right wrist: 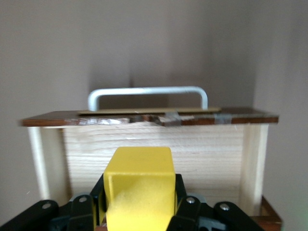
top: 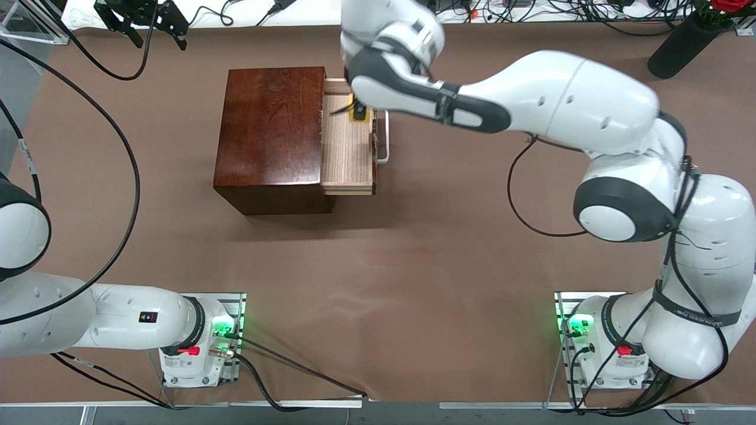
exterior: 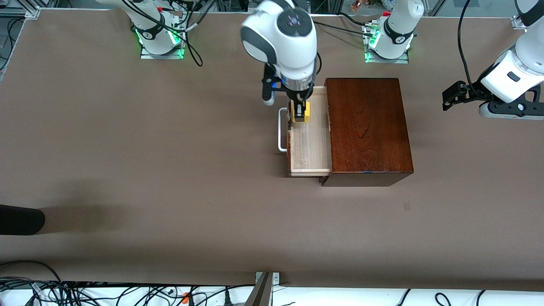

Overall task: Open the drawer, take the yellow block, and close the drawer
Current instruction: 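Lift the yellow cube out with the right gripper and carry it aside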

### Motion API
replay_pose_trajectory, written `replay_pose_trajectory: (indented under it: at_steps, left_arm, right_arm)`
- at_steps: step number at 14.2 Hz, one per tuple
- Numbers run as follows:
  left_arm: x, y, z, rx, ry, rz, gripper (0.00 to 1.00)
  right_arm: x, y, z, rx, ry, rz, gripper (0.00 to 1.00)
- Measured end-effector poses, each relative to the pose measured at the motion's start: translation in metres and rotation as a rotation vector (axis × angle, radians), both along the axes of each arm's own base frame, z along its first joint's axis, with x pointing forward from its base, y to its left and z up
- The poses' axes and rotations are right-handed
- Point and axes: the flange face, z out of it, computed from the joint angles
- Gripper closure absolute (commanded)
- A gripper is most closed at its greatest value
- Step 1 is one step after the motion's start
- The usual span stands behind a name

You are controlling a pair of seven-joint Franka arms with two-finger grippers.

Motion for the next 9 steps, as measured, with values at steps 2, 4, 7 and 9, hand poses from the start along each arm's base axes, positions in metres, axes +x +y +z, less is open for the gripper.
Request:
replay_pose_trajectory:
  at_steps: [2,4,7,9]
  left_arm:
    - [0.000,-0.001,0.000,0.000,0.000,-0.002,0.00]
    - [0.000,-0.003,0.000,0.000,0.000,-0.005,0.00]
    - [-0.001,-0.007,0.000,0.000,0.002,-0.012,0.00]
    - [-0.003,-0.011,-0.001,0.002,0.019,-0.022,0.00]
  right_arm:
    - [0.014,-0.035,0.033,-0.033,0.016,0.165,1.00]
    - [0.036,-0.086,0.055,-0.060,0.065,0.351,1.00]
    - [0.079,-0.175,0.072,-0.052,0.103,0.601,1.00]
    - [0.098,-0.245,0.075,-0.062,0.112,0.760,1.00]
